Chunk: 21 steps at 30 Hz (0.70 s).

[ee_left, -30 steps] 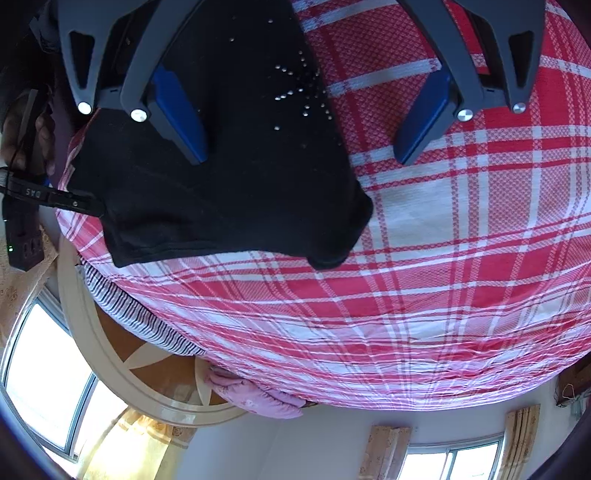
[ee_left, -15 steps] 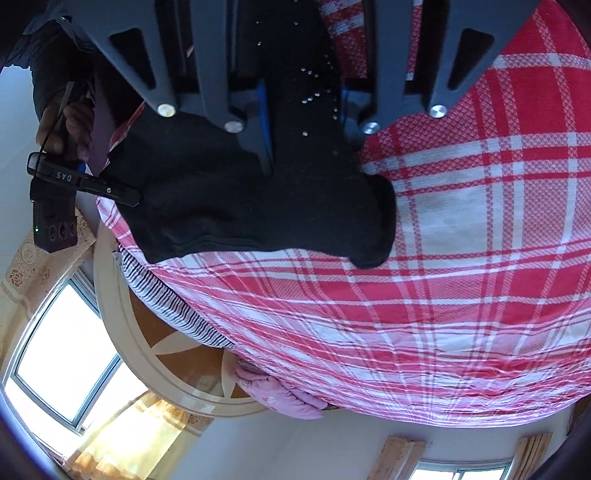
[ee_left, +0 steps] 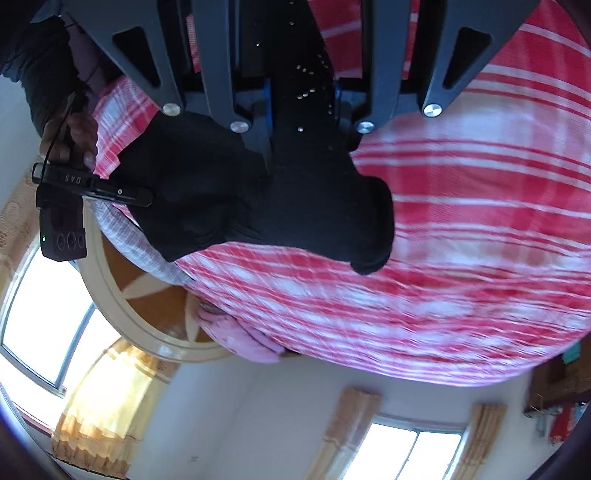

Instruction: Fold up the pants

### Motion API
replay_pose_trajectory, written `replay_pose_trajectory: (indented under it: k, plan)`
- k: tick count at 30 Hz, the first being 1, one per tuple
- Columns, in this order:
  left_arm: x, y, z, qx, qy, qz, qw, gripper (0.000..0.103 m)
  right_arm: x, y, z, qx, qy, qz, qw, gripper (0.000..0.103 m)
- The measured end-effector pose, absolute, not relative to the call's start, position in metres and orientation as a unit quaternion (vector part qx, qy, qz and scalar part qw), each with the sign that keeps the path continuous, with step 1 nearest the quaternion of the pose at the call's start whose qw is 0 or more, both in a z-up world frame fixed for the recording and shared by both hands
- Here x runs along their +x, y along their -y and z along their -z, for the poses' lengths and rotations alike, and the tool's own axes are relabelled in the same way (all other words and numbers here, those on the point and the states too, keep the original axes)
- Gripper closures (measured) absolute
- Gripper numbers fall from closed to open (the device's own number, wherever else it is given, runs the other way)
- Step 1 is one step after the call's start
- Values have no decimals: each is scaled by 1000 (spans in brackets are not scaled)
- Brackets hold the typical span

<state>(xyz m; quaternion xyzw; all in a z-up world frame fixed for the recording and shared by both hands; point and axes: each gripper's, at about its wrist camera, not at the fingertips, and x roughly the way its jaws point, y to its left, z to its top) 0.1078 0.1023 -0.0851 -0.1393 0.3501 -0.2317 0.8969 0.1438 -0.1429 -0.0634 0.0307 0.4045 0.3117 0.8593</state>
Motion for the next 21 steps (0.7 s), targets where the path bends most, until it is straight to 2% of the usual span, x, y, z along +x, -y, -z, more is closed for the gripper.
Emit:
replay_pose_trajectory:
  k: [7, 15, 18, 19, 21]
  plan:
    - [111, -183, 85, -131, -326, 125, 928, 80, 204, 30, 78, -6, -396, -374, 839, 78]
    - [120, -239, 109, -141, -324, 56, 934, 80, 237, -46, 99, -11, -388, -408, 827, 78]
    - [128, -251, 127, -152, -341, 56, 926, 79, 255, -59, 118, 1, -418, -401, 815, 78]
    - [131, -254, 133, -149, -348, 56, 924, 78, 257, -58, 124, 7, -425, -398, 813, 78]
    - [136, -254, 147, -137, -358, 46, 922, 66, 262, -54, 137, 24, -442, -395, 805, 77]
